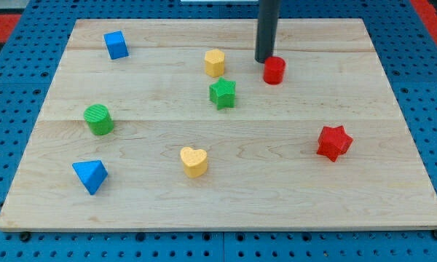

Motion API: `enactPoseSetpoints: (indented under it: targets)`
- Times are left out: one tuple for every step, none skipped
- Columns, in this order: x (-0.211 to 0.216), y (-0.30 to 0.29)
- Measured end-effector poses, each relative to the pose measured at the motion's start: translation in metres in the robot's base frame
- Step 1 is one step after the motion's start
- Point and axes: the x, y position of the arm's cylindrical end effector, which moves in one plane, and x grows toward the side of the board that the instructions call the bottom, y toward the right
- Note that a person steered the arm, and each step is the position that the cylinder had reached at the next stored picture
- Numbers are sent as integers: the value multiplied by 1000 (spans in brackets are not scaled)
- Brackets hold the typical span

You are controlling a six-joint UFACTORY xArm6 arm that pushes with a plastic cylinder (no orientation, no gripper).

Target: Move blue triangle towards yellow heart

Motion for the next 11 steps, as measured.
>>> enactPoseSetpoints:
  targets:
    - [39,7]
    - [77,20]
    - [92,55]
    - [109,64]
    - [106,9]
    - [118,-70]
    - [141,-128]
    - [156,-197]
    - [176,-281]
    - [189,-355]
    - [241,-349]
